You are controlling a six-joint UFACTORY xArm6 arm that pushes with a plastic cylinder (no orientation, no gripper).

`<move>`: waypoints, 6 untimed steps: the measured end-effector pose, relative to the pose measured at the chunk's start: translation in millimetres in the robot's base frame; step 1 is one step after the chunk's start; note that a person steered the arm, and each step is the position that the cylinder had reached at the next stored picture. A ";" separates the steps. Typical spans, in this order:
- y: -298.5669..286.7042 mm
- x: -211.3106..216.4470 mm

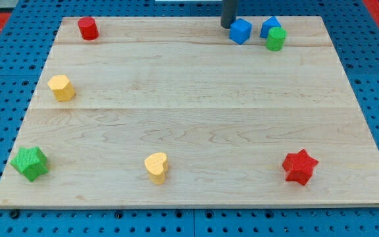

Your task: Point your arm to the right side of the yellow heart

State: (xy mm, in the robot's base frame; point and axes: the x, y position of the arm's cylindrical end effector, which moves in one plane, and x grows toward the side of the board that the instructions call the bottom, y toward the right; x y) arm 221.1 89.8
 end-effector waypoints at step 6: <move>-64.8 275.9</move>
